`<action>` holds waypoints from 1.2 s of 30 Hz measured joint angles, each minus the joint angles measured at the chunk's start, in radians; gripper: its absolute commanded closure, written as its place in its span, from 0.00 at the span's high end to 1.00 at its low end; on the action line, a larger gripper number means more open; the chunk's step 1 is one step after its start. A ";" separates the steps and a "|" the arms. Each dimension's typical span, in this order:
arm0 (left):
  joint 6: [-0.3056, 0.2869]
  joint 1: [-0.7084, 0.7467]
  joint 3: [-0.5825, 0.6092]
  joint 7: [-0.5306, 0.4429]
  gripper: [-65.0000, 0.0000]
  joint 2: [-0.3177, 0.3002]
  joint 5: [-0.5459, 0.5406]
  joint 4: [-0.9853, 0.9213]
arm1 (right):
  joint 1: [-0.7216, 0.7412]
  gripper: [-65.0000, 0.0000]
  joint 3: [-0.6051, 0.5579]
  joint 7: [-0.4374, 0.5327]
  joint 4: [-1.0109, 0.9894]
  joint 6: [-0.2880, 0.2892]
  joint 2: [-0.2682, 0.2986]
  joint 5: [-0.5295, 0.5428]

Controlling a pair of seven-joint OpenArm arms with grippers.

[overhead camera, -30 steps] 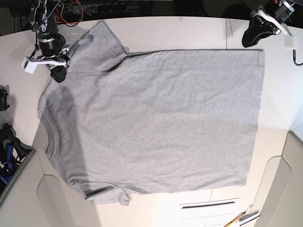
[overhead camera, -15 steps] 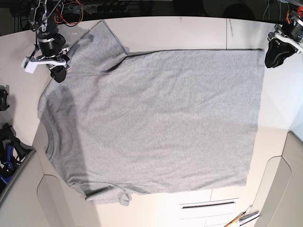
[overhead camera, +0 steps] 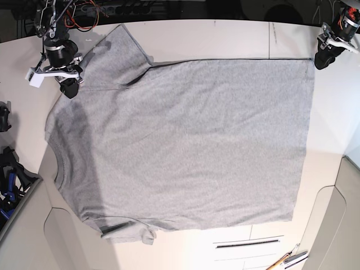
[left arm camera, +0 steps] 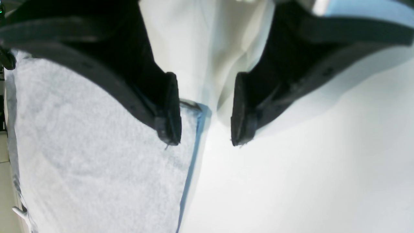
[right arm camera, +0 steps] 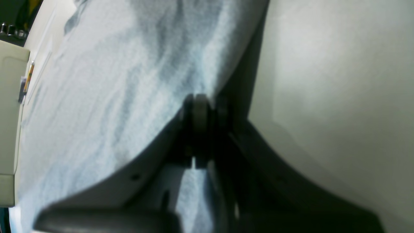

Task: Fold the T-shirt properly
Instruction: 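Move the left gripper to the hem corner and pinch the shirt edge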

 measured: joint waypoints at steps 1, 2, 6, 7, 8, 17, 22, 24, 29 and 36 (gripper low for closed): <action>0.000 0.000 0.000 0.000 0.45 0.000 0.000 0.000 | 0.000 0.00 0.000 0.000 0.000 0.000 0.000 0.000; 0.000 0.000 0.003 0.000 0.45 0.000 -0.005 -0.001 | 0.000 0.00 0.000 0.000 0.000 0.000 0.000 0.000; -0.001 0.000 0.036 -0.004 0.45 -0.002 -0.029 -0.002 | 0.000 0.00 0.000 0.000 0.000 0.000 0.000 0.000; -0.001 -0.002 0.047 -0.004 0.45 -0.002 -0.031 -0.002 | 0.000 0.00 0.000 0.000 0.000 0.000 0.000 0.000; -0.002 -0.003 0.056 -0.006 0.45 -0.002 -0.031 -0.002 | 0.000 0.00 0.000 0.000 0.000 0.000 0.000 0.000; -0.007 -0.019 0.130 -0.014 0.45 -0.005 -0.043 0.000 | 0.000 0.00 0.000 0.000 0.000 0.000 0.000 0.000; -0.008 -0.019 0.130 -0.014 0.43 -0.005 -0.046 0.000 | 0.000 0.00 0.000 0.000 0.000 0.000 0.000 0.000; -0.008 -0.019 0.130 -0.014 0.33 -0.005 -0.043 0.000 | 0.000 0.00 0.000 0.000 0.000 0.000 0.000 0.000; -0.006 -0.021 0.132 -0.010 0.00 -0.005 -0.030 -0.001 | 0.000 0.00 0.000 0.000 0.000 0.000 0.000 0.000; -0.008 -0.043 0.133 -0.003 0.00 -0.013 -0.014 -0.003 | 0.000 0.00 0.000 -0.001 0.000 0.000 0.000 -0.004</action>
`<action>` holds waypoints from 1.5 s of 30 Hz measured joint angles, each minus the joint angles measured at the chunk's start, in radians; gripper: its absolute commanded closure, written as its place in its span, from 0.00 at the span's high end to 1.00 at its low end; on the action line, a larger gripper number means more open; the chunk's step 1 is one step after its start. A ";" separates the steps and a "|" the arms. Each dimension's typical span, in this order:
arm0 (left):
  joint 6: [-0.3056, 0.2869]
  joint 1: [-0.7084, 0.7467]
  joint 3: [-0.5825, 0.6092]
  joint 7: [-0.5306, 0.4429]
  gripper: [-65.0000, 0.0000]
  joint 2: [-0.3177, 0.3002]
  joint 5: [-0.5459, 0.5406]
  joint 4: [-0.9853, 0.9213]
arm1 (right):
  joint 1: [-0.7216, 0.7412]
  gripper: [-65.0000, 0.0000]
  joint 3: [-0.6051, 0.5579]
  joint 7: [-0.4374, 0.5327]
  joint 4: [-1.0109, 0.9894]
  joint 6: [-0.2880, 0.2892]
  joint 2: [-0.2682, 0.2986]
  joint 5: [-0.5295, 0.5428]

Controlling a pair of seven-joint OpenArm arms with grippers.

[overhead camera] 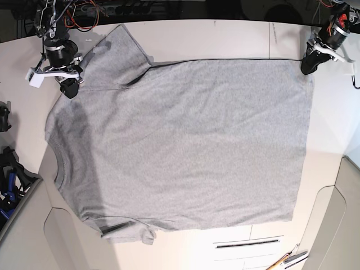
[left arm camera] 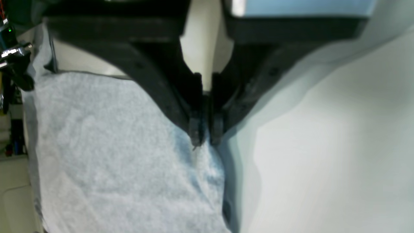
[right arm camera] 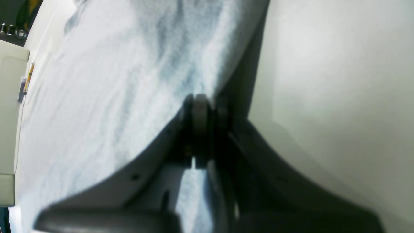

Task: Fold the T-shirt properly
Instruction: 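Move the left gripper to the hem corner and pinch the shirt edge, then pull the pinched shirt edge with both grippers toward the robot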

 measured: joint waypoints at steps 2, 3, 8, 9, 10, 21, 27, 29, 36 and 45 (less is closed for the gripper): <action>0.000 0.002 0.000 0.000 0.00 0.000 -0.001 0.000 | 0.000 0.00 0.000 0.000 0.000 0.004 0.000 -0.025; 0.000 0.002 0.000 0.000 0.00 0.000 -0.001 0.000 | 0.000 0.00 0.000 0.000 0.000 0.004 0.000 -0.028; -0.016 0.002 -0.002 0.018 0.00 0.000 -0.002 0.000 | -0.021 0.00 0.000 -0.037 0.039 -0.001 0.000 -0.035; -0.016 0.002 -0.005 0.028 0.00 0.000 -0.003 0.000 | -0.032 0.00 0.000 -0.046 0.053 -0.001 0.000 -0.037; -0.016 0.002 -0.008 0.037 0.00 0.000 -0.005 0.000 | -0.046 0.00 0.000 -0.056 0.070 -0.001 0.000 -0.037; -0.018 0.048 -0.097 0.123 0.00 0.000 -0.093 0.000 | -0.192 0.00 0.016 -0.109 0.254 -0.016 0.000 -0.056; -0.018 0.070 -0.163 0.192 0.00 0.000 -0.186 0.000 | -0.244 0.00 0.054 -0.129 0.331 0.023 0.002 -0.055; -0.018 0.069 -0.166 0.214 0.00 0.000 -0.191 0.000 | -0.260 0.00 0.060 -0.135 0.340 0.030 0.002 -0.055; -0.019 0.116 -0.166 0.234 0.00 0.000 -0.235 0.000 | -0.317 0.00 0.084 -0.161 0.374 0.030 0.002 -0.055; -0.020 0.175 -0.191 0.288 0.00 0.000 -0.264 0.000 | -0.387 0.00 0.089 -0.192 0.422 0.069 0.021 -0.051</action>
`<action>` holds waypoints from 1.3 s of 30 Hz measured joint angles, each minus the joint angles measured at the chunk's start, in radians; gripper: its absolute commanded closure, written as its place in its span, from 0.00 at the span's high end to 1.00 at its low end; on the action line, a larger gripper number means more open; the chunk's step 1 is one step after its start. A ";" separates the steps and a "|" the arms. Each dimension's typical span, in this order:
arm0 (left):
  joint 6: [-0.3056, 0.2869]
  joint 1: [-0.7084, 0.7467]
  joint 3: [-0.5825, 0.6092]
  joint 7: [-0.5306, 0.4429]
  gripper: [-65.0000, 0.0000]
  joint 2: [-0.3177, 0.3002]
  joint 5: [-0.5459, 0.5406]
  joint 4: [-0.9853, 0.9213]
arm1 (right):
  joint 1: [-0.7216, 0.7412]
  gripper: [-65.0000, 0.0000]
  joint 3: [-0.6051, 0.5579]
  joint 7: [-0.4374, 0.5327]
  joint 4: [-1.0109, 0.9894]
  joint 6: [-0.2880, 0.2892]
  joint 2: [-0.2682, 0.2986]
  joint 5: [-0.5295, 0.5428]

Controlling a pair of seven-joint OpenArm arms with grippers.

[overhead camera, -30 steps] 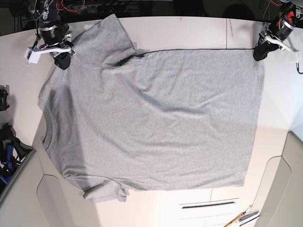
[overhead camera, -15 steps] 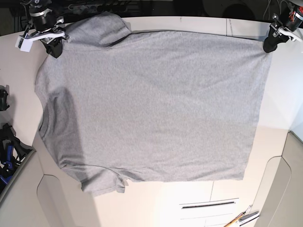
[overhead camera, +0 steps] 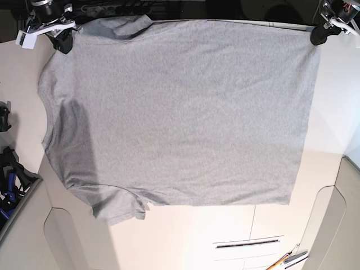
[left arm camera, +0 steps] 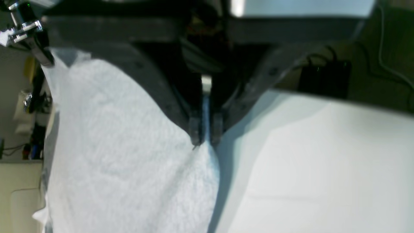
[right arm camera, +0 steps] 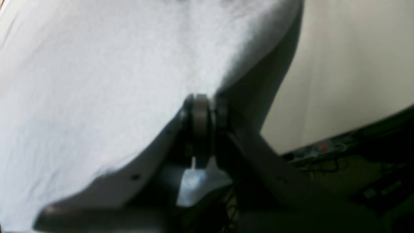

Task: Fold the T-shirt properly
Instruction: 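Pull the pinched shirt edge with both grippers toward the robot, then fold the held edge over onto the shirt body with both grippers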

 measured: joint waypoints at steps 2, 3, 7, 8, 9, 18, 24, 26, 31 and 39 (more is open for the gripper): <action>0.000 0.013 -0.027 0.020 0.00 -0.001 -0.038 0.000 | -0.016 0.00 0.000 0.000 0.002 0.002 0.022 0.000; 0.000 0.019 -0.041 0.032 0.00 -0.001 -0.054 0.000 | -0.024 0.00 0.000 0.000 0.003 0.002 0.035 0.000; -0.001 0.061 -0.087 0.082 0.00 0.000 -0.083 0.002 | -0.048 0.00 0.000 -0.002 0.006 0.007 0.068 0.004; 0.000 0.073 -0.095 0.087 0.00 0.000 -0.083 0.002 | -0.055 0.00 0.000 -0.004 0.010 0.009 0.072 0.004; 0.000 0.084 -0.101 0.089 0.00 0.000 -0.082 0.002 | -0.063 0.00 0.000 -0.004 0.016 0.009 0.074 0.004; 0.000 0.090 -0.114 0.102 0.00 0.000 -0.078 0.068 | -0.087 0.00 0.000 -0.026 0.075 0.008 0.074 0.027; 0.000 0.018 -0.114 0.097 0.00 0.000 -0.079 0.129 | -0.023 0.00 0.000 -0.029 0.087 0.007 0.074 0.045; 0.000 -0.013 -0.114 0.097 0.00 0.000 -0.079 0.130 | 0.010 0.00 0.000 -0.031 0.087 0.009 0.074 0.045; 0.000 -0.071 -0.110 0.093 0.00 0.000 -0.076 0.129 | 0.081 0.00 -0.007 -0.041 0.087 0.008 0.100 0.040; -0.001 -0.149 0.002 0.044 0.00 0.000 0.030 0.129 | 0.231 0.00 -0.013 -0.036 0.048 0.012 0.132 -0.001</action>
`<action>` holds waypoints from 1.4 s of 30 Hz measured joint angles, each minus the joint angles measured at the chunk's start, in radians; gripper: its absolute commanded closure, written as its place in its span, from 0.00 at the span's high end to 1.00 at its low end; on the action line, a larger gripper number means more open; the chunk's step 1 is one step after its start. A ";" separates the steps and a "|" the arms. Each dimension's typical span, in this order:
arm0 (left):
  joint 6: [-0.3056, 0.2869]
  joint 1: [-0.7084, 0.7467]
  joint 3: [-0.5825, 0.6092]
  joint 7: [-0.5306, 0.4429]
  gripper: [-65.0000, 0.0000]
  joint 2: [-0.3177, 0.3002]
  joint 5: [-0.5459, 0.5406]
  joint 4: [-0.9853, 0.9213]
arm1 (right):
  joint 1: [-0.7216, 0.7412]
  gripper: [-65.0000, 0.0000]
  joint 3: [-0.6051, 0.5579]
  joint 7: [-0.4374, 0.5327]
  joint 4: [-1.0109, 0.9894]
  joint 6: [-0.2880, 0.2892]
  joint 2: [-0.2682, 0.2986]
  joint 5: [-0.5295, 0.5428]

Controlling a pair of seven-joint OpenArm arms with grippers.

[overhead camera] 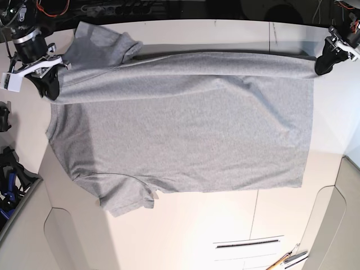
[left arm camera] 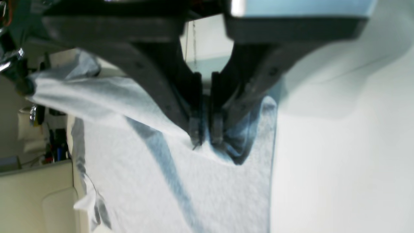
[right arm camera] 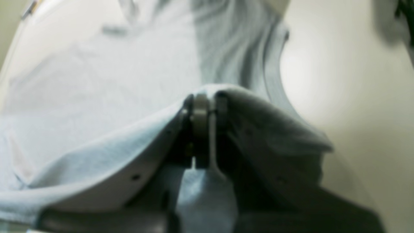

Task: Fold the T-shirt properly
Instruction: 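Fold the held edge over onto the shirt body with both grippers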

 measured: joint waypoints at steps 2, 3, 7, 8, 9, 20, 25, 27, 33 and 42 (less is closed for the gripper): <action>0.000 -0.014 0.032 -0.013 0.00 0.000 0.035 0.000 | 0.032 0.00 -0.026 0.003 -0.051 -0.006 0.010 0.000; 0.000 -0.019 0.043 -0.036 0.00 0.000 0.042 0.000 | 0.044 0.00 -0.048 0.000 -0.084 -0.010 0.022 -0.007; 0.000 -0.039 0.047 -0.071 0.00 0.000 0.106 0.000 | 0.119 0.00 -0.142 0.008 -0.209 -0.008 0.072 -0.080; 0.000 -0.041 0.047 -0.070 0.00 0.000 0.122 -0.001 | 0.134 0.00 -0.157 0.018 -0.230 -0.006 0.081 -0.089; 0.000 -0.050 0.047 -0.070 0.00 0.000 0.124 -0.001 | 0.148 0.00 -0.167 0.022 -0.248 -0.006 0.085 -0.092; 0.000 -0.016 -0.098 0.030 0.00 -0.050 -0.074 0.014 | 0.167 0.00 -0.181 0.013 -0.234 -0.003 0.088 -0.090; 0.000 0.011 -0.116 0.049 0.00 -0.047 -0.099 0.074 | 0.170 0.00 -0.181 0.014 -0.234 -0.003 0.088 -0.090; 0.000 0.006 -0.116 0.049 0.00 -0.048 -0.101 0.108 | 0.170 0.00 -0.181 0.013 -0.234 -0.003 0.088 -0.090; -0.001 -0.013 -0.111 0.024 0.00 -0.048 -0.036 0.135 | 0.170 0.00 -0.181 0.013 -0.234 -0.003 0.088 -0.090; -0.003 -0.092 0.078 -0.101 0.00 -0.048 0.240 0.135 | 0.170 0.00 -0.181 0.013 -0.234 -0.003 0.088 -0.099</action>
